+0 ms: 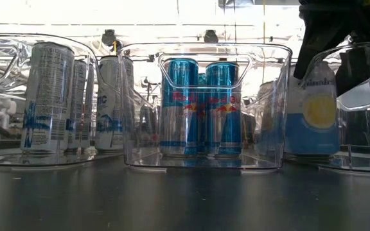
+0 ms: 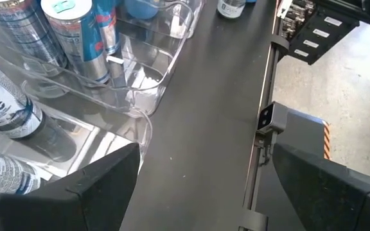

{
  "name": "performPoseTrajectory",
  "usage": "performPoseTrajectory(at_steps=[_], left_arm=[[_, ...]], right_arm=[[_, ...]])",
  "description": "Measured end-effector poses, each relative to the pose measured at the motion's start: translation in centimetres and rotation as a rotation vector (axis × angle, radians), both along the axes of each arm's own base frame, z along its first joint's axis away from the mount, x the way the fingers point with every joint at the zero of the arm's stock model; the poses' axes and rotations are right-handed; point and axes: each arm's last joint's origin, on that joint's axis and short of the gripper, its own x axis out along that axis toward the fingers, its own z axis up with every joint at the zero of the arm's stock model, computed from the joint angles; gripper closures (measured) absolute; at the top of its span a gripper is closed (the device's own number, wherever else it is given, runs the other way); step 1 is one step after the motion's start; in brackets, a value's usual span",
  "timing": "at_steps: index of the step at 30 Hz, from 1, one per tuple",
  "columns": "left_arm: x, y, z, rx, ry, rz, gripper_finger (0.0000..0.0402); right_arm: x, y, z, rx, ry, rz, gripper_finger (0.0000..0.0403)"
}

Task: Sort soda cans
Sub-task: Put the left white and blue soda can into the right transparent bin, then move the white soda can to the left of the table

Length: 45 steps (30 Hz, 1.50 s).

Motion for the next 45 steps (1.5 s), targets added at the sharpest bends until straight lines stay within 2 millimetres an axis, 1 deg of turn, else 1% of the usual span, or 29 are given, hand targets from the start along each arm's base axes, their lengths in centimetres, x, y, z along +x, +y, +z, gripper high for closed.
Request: performPoseTrajectory(at_steps=[5, 11, 17, 20, 22, 26, 30, 34, 39, 45], left_arm=[[0.1, -0.1, 0.1, -0.011, -0.008, -0.001, 0.0037], [0.1, -0.2, 0.1, -0.018, -0.013, -0.002, 0.0037], [0.1, -0.2, 0.1, -0.017, -0.013, -0.002, 0.0037], [0.1, -0.2, 0.1, -0.015, -0.013, -0.005, 0.0037], [0.1, -0.2, 0.1, -0.015, -0.013, -0.005, 0.0037], [0.1, -0.2, 0.1, -0.015, -0.013, -0.004, 0.0037], [0.1, -0.2, 0.1, -0.014, -0.013, -0.004, 0.0037], [0.1, -0.1, 0.1, -0.012, -0.014, -0.003, 0.0037], [0.2, 0.0, 0.2, 0.010, -0.043, 0.017, 0.0037], [0.2, 0.1, 0.2, 0.033, -0.074, 0.038, 0.0037]], right_arm=[[-0.2, 0.2, 0.7, -0.009, 0.025, 0.012, 0.0017], [-0.4, 0.2, 2.9, -0.053, 0.082, 0.031, 0.0016], [-0.4, 0.4, 6.0, -0.054, 0.131, 0.069, 0.0016], [-0.6, 0.6, 7.8, -0.023, 0.112, 0.042, 0.0016], [-0.9, 1.1, 8.8, 0.007, 0.097, 0.027, 0.0016], [-2.0, 2.6, 10.4, 0.049, 0.098, 0.107, 0.0016], [-3.4, 4.1, 11.1, 0.103, 0.120, 0.154, 0.0016], [-5.4, 5.1, 11.1, 0.181, 0.200, 0.116, 0.0016], [-8.0, 6.1, 11.2, 0.227, 0.331, 0.056, 0.0016], [-9.7, 7.2, 11.1, 0.270, 0.339, 0.033, 0.0016]])
